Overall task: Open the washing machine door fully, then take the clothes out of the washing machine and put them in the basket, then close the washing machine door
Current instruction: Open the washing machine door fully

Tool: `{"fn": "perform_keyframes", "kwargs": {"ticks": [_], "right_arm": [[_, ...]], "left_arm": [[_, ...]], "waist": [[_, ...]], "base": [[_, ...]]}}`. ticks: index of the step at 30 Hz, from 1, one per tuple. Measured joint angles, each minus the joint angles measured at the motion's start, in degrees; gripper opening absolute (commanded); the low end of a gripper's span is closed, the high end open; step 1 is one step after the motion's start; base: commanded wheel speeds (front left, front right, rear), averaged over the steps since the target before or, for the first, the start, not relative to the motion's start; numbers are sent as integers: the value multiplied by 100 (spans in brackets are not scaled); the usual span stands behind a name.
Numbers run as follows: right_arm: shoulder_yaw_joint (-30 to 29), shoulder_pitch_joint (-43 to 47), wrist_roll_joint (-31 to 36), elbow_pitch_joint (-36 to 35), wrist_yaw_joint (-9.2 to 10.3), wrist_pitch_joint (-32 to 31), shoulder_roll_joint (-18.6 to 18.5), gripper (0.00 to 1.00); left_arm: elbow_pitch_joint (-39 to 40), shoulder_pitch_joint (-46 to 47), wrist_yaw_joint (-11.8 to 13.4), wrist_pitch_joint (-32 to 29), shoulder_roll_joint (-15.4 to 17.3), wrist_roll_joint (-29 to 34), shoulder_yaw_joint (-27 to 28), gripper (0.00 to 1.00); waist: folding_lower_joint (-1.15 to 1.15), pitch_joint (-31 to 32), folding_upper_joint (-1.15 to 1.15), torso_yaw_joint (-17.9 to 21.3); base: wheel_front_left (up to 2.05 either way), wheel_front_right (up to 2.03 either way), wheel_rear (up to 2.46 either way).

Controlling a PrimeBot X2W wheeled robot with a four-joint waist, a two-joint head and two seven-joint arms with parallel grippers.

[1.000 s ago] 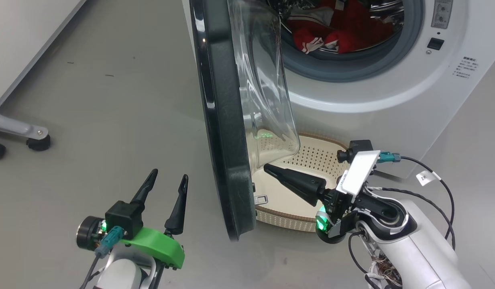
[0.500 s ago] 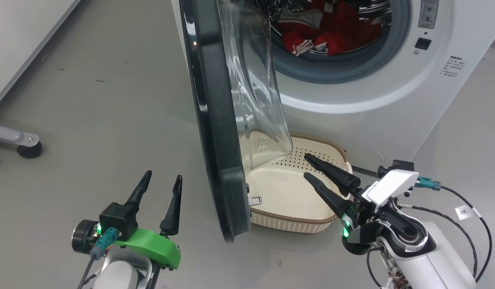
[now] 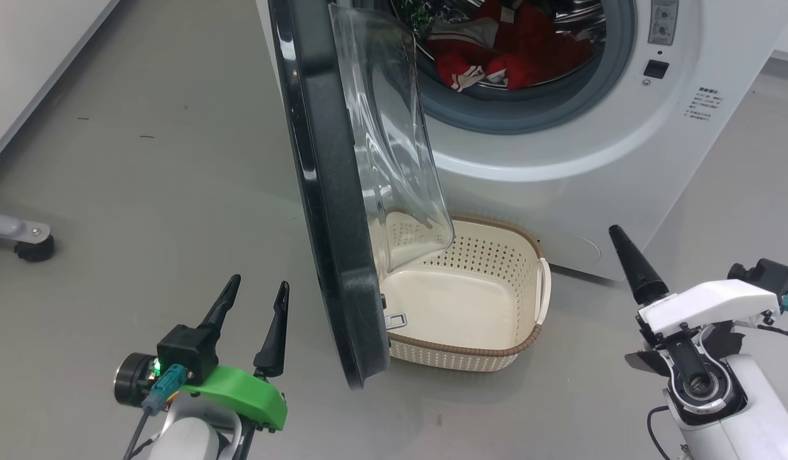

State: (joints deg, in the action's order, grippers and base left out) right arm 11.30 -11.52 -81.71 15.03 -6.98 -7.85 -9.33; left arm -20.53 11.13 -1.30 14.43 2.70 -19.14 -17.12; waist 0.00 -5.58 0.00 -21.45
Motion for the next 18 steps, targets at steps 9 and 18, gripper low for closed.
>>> {"fn": "perform_keyframes", "kwargs": {"ticks": [9,18], "right_arm": [[446,-9,2237,-493,0,1624,-494,100],[787,-10,4150,-348,178,2383,-739,100]], "left_arm": [[-1,0,0,-7,0,0,-1,100],[-30,-1,0,-8,7,0,-2,100]], "waist": [[0,25,0,31],[0,65,0,24]], "base": [[0,0,0],[0,0,0]]}}
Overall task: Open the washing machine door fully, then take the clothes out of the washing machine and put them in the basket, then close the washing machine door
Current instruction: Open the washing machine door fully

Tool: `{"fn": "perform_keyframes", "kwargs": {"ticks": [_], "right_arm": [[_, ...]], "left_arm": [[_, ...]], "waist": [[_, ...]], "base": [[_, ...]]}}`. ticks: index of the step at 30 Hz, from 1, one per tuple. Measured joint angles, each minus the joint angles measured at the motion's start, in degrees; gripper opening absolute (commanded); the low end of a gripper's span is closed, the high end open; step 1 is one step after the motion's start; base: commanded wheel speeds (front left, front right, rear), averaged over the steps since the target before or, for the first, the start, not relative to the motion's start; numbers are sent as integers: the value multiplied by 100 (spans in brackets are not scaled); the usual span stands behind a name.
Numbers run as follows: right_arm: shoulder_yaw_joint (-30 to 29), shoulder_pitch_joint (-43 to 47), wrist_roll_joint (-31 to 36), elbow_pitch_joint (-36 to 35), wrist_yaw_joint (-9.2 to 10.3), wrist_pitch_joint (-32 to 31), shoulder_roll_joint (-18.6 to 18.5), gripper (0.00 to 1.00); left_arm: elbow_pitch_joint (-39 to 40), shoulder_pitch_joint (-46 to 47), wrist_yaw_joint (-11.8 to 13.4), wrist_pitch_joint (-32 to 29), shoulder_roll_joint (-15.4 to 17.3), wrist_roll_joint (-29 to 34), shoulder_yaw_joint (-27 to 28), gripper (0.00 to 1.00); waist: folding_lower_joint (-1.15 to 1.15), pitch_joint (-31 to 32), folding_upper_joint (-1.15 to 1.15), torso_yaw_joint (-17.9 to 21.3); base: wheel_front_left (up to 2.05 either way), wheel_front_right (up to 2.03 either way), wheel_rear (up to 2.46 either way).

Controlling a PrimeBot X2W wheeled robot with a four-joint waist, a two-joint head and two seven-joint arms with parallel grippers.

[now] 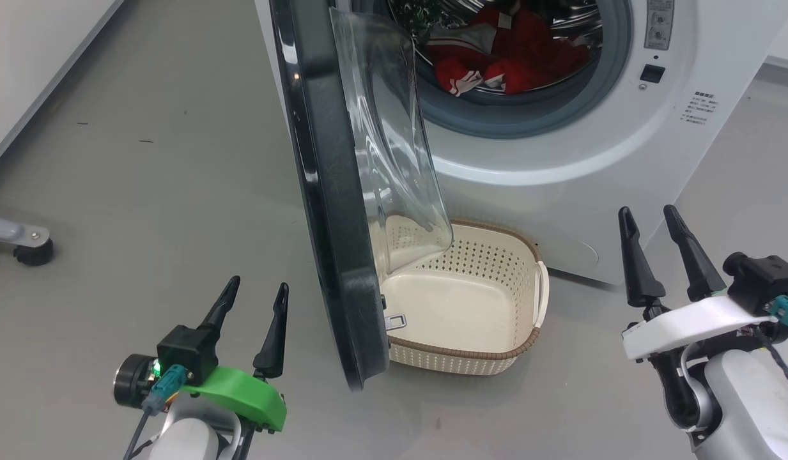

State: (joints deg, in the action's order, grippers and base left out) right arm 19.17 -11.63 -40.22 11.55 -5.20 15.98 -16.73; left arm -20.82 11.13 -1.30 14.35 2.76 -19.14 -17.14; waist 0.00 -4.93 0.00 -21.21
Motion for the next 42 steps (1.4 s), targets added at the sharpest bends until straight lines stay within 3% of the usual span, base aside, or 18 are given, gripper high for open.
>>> {"fn": "perform_keyframes", "kwargs": {"ticks": [7,14,42], "right_arm": [[75,87,780,225,497,-89,82,100],[-134,215,1210,154,779,-105,431,100],[-533,537,1876,282,836,-105,926,100]], "left_arm": [[-29,-3,1,-16,1,0,-9,100],[-36,-37,1,-23,4,0,-18,100],[-15,-60,48,-67,13,0,-63,100]], "waist": [[0,47,0,-4],[0,81,0,7],[0,50,0,-10]], "base": [[0,0,0],[0,0,0],[0,0,0]]}}
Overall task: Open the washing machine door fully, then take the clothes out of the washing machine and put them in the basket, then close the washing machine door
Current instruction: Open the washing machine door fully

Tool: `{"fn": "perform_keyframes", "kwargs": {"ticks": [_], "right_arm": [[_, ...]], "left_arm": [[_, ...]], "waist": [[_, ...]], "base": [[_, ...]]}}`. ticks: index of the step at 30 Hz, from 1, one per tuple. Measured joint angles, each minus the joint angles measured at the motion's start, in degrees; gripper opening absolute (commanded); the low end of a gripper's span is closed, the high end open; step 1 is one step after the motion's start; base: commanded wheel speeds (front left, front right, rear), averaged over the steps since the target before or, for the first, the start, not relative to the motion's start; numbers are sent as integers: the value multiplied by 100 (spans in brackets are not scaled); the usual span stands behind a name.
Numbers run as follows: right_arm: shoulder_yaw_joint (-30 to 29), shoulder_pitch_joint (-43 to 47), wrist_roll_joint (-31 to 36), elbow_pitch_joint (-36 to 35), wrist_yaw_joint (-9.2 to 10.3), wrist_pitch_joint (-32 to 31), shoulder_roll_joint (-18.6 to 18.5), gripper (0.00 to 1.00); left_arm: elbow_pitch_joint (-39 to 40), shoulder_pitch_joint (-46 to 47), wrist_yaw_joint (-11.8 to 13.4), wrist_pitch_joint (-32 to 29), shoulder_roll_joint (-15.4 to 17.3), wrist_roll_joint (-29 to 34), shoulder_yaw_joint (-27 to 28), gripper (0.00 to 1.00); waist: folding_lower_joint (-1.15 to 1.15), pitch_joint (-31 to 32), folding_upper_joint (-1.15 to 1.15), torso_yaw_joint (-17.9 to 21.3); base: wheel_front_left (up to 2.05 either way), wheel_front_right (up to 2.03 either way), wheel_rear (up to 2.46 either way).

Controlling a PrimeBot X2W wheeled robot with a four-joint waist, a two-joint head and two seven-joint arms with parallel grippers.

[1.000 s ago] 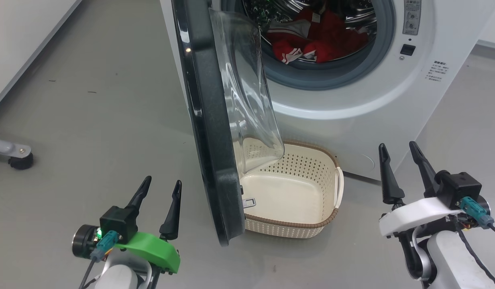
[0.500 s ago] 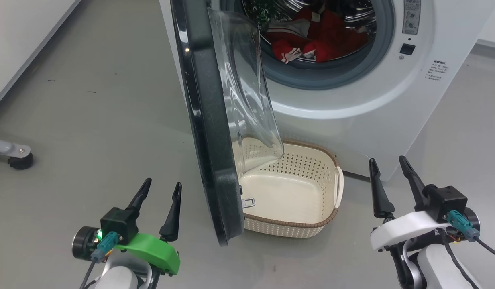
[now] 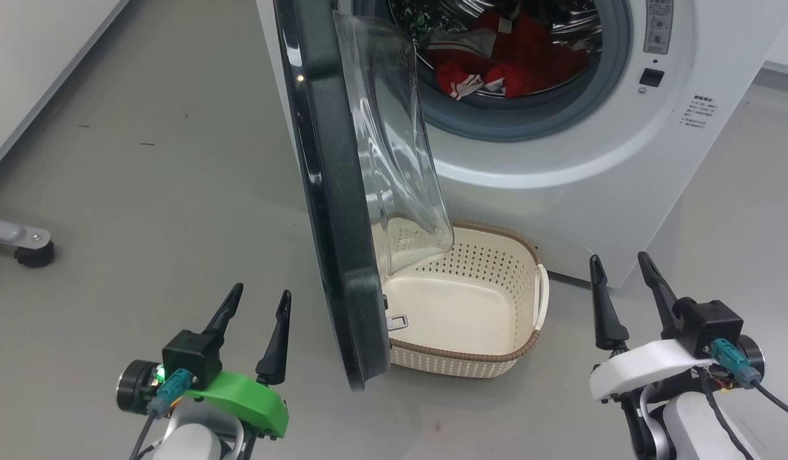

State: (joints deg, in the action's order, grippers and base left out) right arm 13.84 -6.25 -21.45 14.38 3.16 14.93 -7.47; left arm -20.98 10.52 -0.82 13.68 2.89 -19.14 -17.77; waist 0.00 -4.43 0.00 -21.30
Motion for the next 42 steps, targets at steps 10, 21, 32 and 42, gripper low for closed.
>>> {"fn": "perform_keyframes", "kwargs": {"ticks": [10,21,32,42], "right_arm": [[-116,97,97,67,-71,0,87,100],[-244,99,252,81,-156,0,188,100],[-361,127,357,100,-223,0,223,100],[-378,177,447,153,-361,0,324,100]], "left_arm": [[80,0,37,-7,18,3,-16,0],[832,98,274,10,160,125,219,0],[2334,604,330,78,202,445,290,0],[3506,716,-71,108,122,460,-503,0]], "waist": [[0,27,0,-12],[0,29,0,-27],[0,70,0,-57],[0,113,0,0]], "base": [[0,0,0],[0,0,0],[0,0,0],[0,0,0]]}}
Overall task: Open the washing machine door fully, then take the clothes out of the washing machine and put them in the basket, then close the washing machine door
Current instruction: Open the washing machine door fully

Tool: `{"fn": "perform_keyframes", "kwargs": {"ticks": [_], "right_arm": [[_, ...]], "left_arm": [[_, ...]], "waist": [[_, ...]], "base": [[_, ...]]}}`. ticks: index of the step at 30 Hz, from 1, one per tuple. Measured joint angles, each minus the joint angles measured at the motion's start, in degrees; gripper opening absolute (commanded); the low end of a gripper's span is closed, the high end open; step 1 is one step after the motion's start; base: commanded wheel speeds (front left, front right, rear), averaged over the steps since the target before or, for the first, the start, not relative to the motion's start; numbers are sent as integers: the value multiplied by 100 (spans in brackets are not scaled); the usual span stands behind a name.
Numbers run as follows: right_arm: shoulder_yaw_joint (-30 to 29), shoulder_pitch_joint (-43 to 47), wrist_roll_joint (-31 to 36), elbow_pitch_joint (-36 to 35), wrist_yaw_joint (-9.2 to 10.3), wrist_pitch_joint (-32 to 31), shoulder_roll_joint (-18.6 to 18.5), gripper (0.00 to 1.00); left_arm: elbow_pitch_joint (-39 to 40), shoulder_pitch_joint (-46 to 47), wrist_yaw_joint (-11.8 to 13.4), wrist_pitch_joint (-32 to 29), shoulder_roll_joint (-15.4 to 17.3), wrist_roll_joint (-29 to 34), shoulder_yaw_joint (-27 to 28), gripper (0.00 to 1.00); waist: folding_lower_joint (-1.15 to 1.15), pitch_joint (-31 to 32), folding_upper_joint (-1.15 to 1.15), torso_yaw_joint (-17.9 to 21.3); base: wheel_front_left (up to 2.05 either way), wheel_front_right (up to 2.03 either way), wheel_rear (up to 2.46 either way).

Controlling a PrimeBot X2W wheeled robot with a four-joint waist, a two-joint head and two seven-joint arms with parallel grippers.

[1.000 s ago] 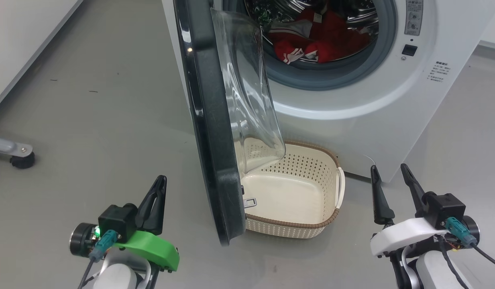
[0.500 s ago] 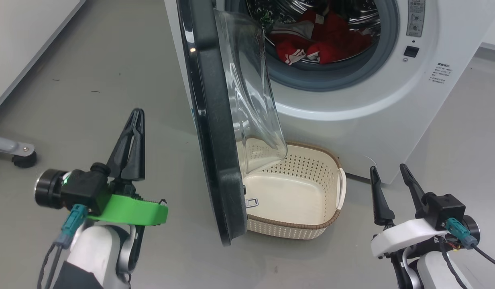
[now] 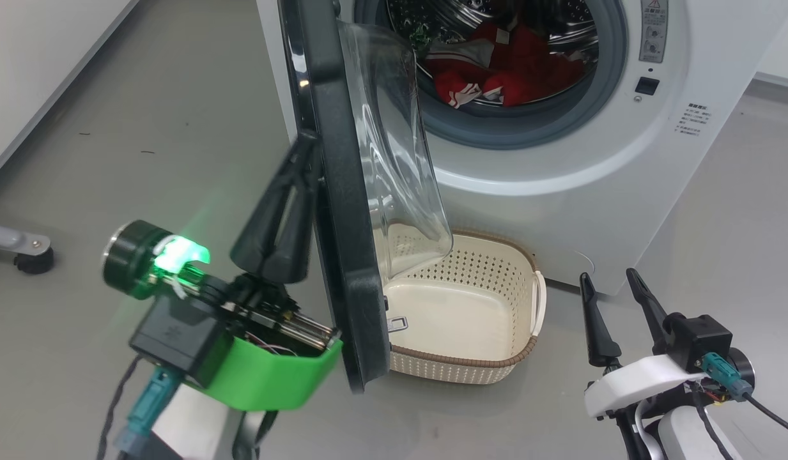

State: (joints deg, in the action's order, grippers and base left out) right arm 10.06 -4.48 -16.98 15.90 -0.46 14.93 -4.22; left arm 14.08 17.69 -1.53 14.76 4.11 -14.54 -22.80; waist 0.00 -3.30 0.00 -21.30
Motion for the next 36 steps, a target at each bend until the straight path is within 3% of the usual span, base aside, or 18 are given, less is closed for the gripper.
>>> {"fn": "perform_keyframes", "kwargs": {"ticks": [6,15,23,36], "right_arm": [[-46,24,3,36,-45,0,25,100],[-87,37,48,68,-67,0,63,100],[-129,38,103,69,-125,0,70,100],[-186,33,209,69,-170,0,94,100]], "left_arm": [[125,-263,-288,-287,-25,-158,-715,0],[-90,-907,-338,-1146,-16,-582,-1278,0],[-282,-1238,-328,-1652,64,-755,-1344,0],[-560,-1472,-68,-1900,219,-754,-1078,0]], "waist": [[0,24,0,68],[0,28,0,143],[0,-43,0,151],[0,-133,0,157]], "base": [[0,0,0],[0,0,0],[0,0,0],[0,0,0]]}}
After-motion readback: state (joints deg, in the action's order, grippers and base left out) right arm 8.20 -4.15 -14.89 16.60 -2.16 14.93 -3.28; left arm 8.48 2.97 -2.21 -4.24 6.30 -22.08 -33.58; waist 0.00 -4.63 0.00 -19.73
